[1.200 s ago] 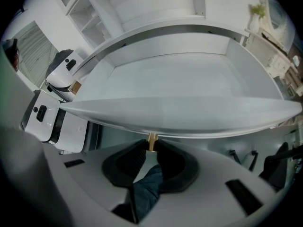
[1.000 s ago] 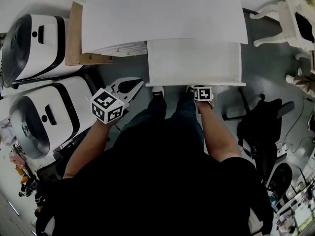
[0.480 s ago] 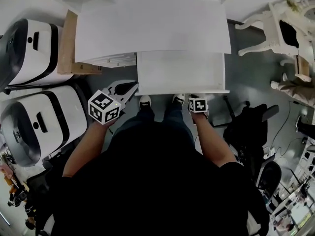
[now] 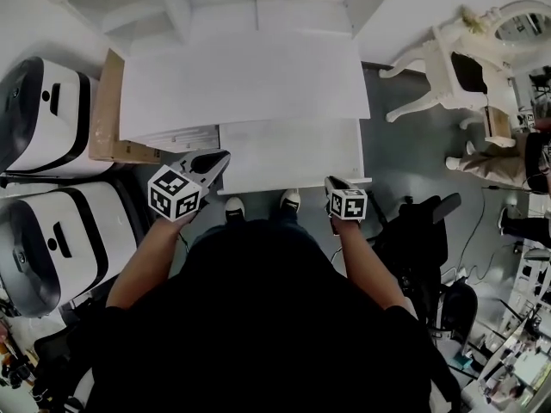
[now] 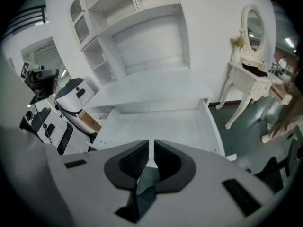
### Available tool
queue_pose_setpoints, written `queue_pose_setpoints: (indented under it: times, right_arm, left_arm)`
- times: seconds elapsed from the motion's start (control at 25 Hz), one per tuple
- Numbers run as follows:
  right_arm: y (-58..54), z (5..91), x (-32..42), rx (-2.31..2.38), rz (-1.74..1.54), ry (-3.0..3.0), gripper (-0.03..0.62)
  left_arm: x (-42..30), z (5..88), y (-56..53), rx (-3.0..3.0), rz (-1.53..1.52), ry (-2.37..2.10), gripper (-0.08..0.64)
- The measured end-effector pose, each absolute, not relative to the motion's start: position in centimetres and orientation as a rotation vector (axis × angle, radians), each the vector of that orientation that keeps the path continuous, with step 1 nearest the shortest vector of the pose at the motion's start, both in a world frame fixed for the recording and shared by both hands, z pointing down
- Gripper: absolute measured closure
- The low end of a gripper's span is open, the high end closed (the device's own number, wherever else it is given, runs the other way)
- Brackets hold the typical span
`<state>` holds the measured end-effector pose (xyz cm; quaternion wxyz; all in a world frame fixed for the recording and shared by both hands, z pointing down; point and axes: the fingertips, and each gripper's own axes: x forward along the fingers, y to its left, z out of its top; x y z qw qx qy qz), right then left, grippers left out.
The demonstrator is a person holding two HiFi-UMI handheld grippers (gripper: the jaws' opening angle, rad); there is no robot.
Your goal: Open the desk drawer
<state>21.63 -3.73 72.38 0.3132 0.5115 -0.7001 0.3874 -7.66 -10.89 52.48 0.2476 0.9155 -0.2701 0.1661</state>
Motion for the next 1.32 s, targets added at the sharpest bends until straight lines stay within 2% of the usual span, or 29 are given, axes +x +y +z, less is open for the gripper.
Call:
queue_pose_setpoints:
  times: [0.64, 1.32]
  right_arm:
    - [-10.4, 54.9, 24.7, 1.607, 0.783, -2.144, 0.566]
    - [-10.3, 51.5, 22.7, 1.586, 0.694, -2.223, 0.565]
  left_arm:
    - [-3.2, 48.3, -14.3, 2.620, 0.418, -0.690, 0.552]
    - [-1.2, 49.2, -12.4, 2.618, 0.443, -0.631, 0.552]
